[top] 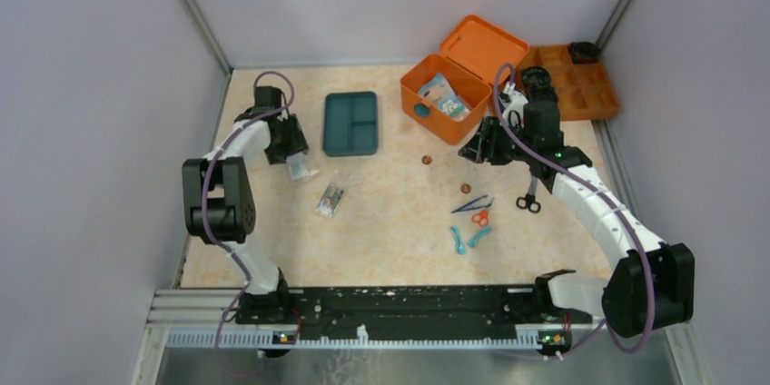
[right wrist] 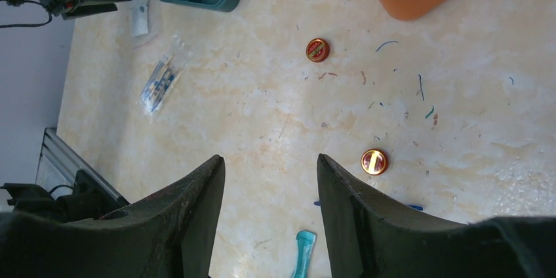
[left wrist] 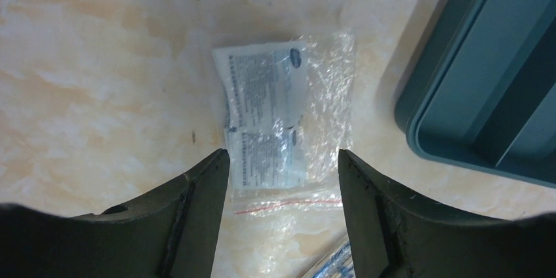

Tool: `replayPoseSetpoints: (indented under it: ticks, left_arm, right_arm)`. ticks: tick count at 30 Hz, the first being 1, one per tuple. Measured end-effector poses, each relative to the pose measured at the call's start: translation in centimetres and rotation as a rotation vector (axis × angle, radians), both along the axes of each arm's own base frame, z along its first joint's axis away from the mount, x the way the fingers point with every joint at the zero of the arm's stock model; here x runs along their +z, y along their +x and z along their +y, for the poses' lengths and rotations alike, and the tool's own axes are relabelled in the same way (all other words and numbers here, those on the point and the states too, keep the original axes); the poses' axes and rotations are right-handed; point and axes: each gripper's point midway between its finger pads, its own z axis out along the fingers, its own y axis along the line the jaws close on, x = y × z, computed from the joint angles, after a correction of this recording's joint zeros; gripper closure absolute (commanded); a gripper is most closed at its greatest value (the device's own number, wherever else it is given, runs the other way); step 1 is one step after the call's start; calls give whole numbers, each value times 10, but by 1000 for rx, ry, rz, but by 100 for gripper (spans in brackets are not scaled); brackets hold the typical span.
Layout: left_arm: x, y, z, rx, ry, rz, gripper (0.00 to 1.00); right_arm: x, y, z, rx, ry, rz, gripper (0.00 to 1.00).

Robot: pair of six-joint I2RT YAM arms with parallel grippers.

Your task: Organize the medicine kit

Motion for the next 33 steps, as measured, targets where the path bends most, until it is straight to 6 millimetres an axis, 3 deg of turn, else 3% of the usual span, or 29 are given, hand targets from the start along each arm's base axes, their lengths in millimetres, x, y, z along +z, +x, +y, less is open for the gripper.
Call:
replayPoseSetpoints:
  ticks: [4,8,19,28,33]
  left_arm:
    - [-7,12,-12,-35,36,21,37]
    - [-16,8,-19,-55,76,64,41]
    - [-24,2,-5,-44,169,114,51]
    - [-29,0,-2,-50,193,141,71]
    - [-29,0,-2,-55,200,140,89]
  right_arm:
    - [0,-1,1,5,4,1,47]
    - [1,-1,1,7,5,1,47]
    - [1,-2,3,16,12,2,48]
    - [4,-2,5,26,24,-5,48]
    - [6,-1,6,26,34,-11,48]
